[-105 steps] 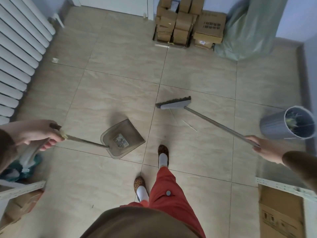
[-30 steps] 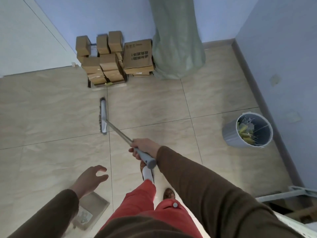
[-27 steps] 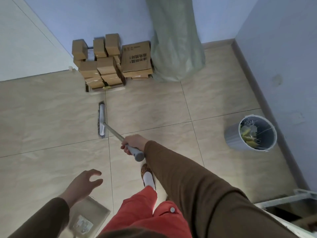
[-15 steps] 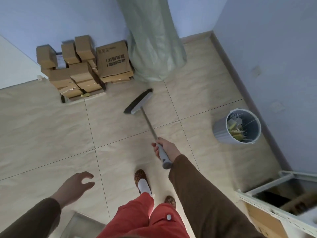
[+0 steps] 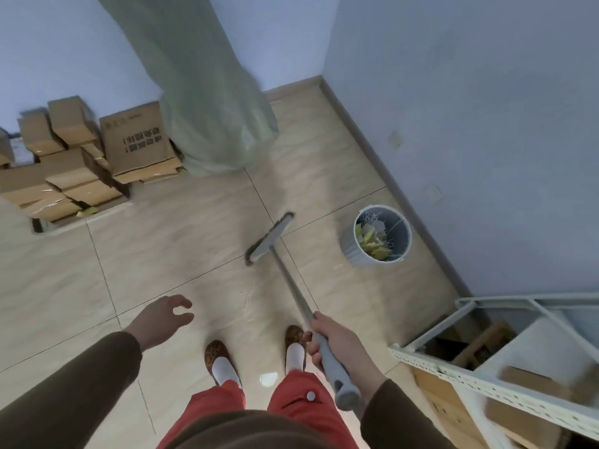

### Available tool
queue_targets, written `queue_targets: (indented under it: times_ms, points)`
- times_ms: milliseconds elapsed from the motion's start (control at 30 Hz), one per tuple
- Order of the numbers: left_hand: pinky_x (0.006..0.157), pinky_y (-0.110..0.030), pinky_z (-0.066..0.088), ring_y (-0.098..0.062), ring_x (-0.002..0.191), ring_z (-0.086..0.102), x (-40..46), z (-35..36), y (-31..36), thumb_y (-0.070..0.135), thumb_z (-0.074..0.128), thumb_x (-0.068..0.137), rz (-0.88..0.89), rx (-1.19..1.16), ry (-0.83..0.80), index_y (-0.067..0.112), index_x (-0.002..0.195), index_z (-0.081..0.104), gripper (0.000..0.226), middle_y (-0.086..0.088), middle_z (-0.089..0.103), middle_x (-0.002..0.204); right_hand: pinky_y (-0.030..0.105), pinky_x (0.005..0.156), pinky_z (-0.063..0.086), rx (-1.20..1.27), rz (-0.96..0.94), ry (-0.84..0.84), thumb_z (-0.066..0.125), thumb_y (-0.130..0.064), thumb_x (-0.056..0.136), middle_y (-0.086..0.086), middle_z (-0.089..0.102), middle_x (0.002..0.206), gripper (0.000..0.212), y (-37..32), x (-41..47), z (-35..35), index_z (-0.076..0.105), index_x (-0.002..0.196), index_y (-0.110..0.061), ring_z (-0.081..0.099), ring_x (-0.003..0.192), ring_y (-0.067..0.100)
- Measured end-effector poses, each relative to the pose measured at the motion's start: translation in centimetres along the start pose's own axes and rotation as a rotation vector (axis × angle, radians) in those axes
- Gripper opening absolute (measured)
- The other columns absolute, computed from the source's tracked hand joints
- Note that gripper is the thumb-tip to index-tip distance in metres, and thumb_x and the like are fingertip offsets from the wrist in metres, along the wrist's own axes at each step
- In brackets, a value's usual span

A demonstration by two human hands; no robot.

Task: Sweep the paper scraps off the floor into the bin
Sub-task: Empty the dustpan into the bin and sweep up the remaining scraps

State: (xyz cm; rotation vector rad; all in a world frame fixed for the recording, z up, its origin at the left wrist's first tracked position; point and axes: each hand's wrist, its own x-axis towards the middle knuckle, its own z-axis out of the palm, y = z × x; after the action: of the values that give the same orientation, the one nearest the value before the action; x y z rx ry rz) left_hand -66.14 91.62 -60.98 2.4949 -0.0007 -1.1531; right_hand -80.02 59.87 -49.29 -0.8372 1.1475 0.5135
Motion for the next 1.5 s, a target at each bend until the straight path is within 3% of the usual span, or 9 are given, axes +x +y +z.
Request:
queue_targets:
  times_ms: [133,233,467,567,733,900,1067,1300,1500]
  points:
    - [0.088,-0.032,0.042,-0.022,0.108,0.059,-0.4,2.3,4.3,0.03,0.068,0.09,-0.008,-0.005,0.018,0.023,0.117,0.067,0.028,-0.005,0.063,0.124,0.024,0.044,0.044,-0.285,-0.221,0.085,0.045,-0.012,0.101,0.011,0.057,0.083,0.022,-6.0,3.8,-2.5,0.057,0.118,-0.017,0.051,0.056,0.015]
    - [0.088,-0.03,0.04,-0.023,0.112,0.058,-1.1,4.2,6.6,0.03,0.067,0.091,-0.02,-0.001,0.013,0.022,0.12,0.065,0.03,-0.006,0.061,0.127,0.024,0.045,0.048,-0.394,-0.235,0.093,0.045,-0.006,0.099,0.014,0.054,0.093,0.035,-11.9,9.3,-4.3,0.037,0.123,-0.03,0.054,0.059,0.017]
    - [0.086,-0.029,0.039,-0.02,0.11,0.057,-3.8,7.4,8.7,0.034,0.065,0.092,-0.046,0.012,0.002,0.028,0.12,0.063,0.029,-0.002,0.06,0.118,0.029,0.048,0.043,-0.978,-0.218,0.242,0.038,-0.008,0.099,0.009,0.051,0.073,0.04,-20.1,18.4,-7.5,0.043,0.138,0.001,0.048,0.057,0.019]
    - [0.087,-0.029,0.039,-0.02,0.111,0.057,-5.2,8.6,7.7,0.034,0.065,0.092,-0.069,0.008,0.006,0.028,0.12,0.063,0.028,0.001,0.059,0.117,0.038,0.077,0.056,-1.169,-0.232,0.246,0.045,-0.005,0.094,0.009,0.054,0.084,0.051,-16.0,19.6,-8.6,0.038,0.144,0.002,0.057,0.077,0.026]
    - [0.088,-0.03,0.039,-0.019,0.113,0.057,-7.5,10.8,4.3,0.034,0.066,0.091,-0.103,0.032,-0.027,0.027,0.12,0.063,0.029,-0.001,0.061,0.123,0.037,0.082,0.055,-1.276,-0.141,0.228,0.037,-0.007,0.089,0.019,0.06,0.128,0.078,-2.0,16.3,-9.6,0.001,0.157,-0.021,0.064,0.106,0.035]
    - [0.093,-0.032,0.043,-0.02,0.113,0.059,-10.1,13.6,1.6,0.033,0.066,0.091,-0.058,0.041,-0.027,0.026,0.119,0.064,0.029,-0.003,0.063,0.123,0.037,0.073,0.057,-1.199,-0.077,0.09,0.038,-0.007,0.089,0.017,0.064,0.113,0.065,9.9,10.0,-10.8,0.02,0.148,-0.026,0.065,0.083,0.029]
    - [0.094,-0.033,0.043,-0.021,0.114,0.059,-13.5,18.1,-0.9,0.031,0.067,0.091,0.031,0.037,-0.034,0.026,0.119,0.065,0.029,-0.004,0.063,0.123,0.024,0.042,0.044,-0.884,-0.073,-0.015,0.045,-0.007,0.088,0.008,0.055,0.075,0.06,15.9,2.3,-14.6,0.031,0.142,-0.027,0.048,0.045,0.013]
    - [0.097,-0.032,0.042,-0.023,0.116,0.058,-19.7,25.1,-5.2,0.03,0.067,0.09,0.034,0.046,-0.11,0.022,0.12,0.066,0.031,-0.008,0.062,0.127,0.023,0.042,0.044,-0.897,-0.177,0.185,0.046,-0.007,0.09,0.01,0.057,0.088,0.049,24.1,-6.7,-22.9,0.036,0.13,-0.036,0.051,0.052,0.016]
    - [0.095,-0.033,0.043,-0.022,0.114,0.059,-22.6,26.5,-7.1,0.03,0.068,0.089,0.024,0.023,-0.099,0.024,0.118,0.066,0.029,-0.007,0.063,0.125,0.027,0.049,0.049,-0.848,-0.182,0.401,0.049,-0.006,0.094,0.011,0.059,0.098,0.043,23.0,-7.0,-30.5,0.038,0.131,-0.026,0.053,0.062,0.018]
